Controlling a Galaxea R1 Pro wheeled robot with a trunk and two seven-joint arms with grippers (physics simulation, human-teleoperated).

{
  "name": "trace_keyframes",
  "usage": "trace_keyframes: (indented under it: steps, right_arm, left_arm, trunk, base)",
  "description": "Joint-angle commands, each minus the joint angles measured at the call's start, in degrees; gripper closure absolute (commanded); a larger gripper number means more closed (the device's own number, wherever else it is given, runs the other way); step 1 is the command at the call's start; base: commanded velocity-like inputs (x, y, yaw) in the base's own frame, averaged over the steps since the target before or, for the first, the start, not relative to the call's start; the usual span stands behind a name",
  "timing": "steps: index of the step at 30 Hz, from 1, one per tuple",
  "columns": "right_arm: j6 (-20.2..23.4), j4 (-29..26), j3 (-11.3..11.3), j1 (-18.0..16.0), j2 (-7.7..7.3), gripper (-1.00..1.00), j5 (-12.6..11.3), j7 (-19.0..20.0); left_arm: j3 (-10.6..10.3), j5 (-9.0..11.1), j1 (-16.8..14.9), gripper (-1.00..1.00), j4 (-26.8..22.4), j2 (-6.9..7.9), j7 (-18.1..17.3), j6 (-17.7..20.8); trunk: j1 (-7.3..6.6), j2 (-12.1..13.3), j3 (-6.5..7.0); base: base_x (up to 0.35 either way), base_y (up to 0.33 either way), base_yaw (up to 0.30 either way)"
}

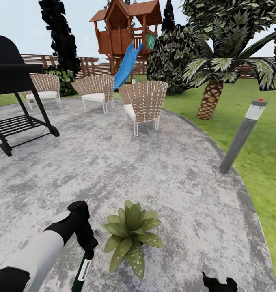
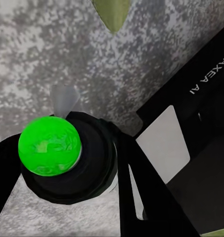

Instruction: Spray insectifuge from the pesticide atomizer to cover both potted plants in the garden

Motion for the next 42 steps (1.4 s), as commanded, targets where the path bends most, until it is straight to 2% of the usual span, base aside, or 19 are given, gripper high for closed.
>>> trace_keyframes:
  steps: [1,6,19,23,25,29,42]
  right_arm:
    - [-0.22,0.07,-0.23,-0.05,0.01,-1.0,0.04,0.0]
    - [-0.22,0.07,-0.23,-0.05,0.01,-1.0,0.04,0.0]
    - [-0.23,0.07,-0.23,-0.05,0.01,-1.0,0.04,0.0]
    - [-0.23,0.07,-0.23,-0.05,0.01,-1.0,0.04,0.0]
    - [-0.26,0.07,-0.2,-0.05,0.06,-1.0,0.04,0.0]
    - [-0.27,0.13,-0.15,-0.05,-0.01,-1.0,0.17,0.14]
    - [-0.28,0.16,-0.15,-0.05,-0.16,-1.0,0.3,0.18]
  left_arm:
    - [-0.18,-0.34,-0.03,1.0,-0.14,0.08,-0.54,0.62]
    - [-0.18,-0.29,0.0,1.0,-0.17,0.16,-0.54,0.64]
    - [-0.05,-0.28,-0.95,1.0,-0.42,0.7,-0.54,0.61]
    - [-0.05,-0.35,-1.32,1.0,-2.55,0.76,-0.54,0.59]
    - [-0.07,-0.23,-3.32,1.0,-4.48,0.92,-0.54,0.7]
    - [-0.09,0.03,-6.39,1.0,-4.2,1.04,-0.54,0.72]
    - [-0.23,-0.02,-6.49,1.0,-2.46,1.34,-0.54,0.3]
  trunk:
    - [-0.01,-0.02,-0.05]
    - [-0.01,-0.02,-0.05]
    - [-0.01,-0.02,-0.05]
    - [-0.01,-0.02,-0.05]
    - [-0.01,-0.02,-0.05]
    - [-0.01,-0.02,-0.05]
    - [-0.01,-0.02,-0.05]
  base:
    - [0.0,0.0,-0.267]
    - [-0.051,0.0,-0.267]
    - [-0.291,0.0,-0.267]
    - [-0.029,0.0,-0.265]
    - [-0.003,0.0,-0.077]
    - [-0.001,0.0,-0.018]
    - [-0.015,0.074,-0.001]
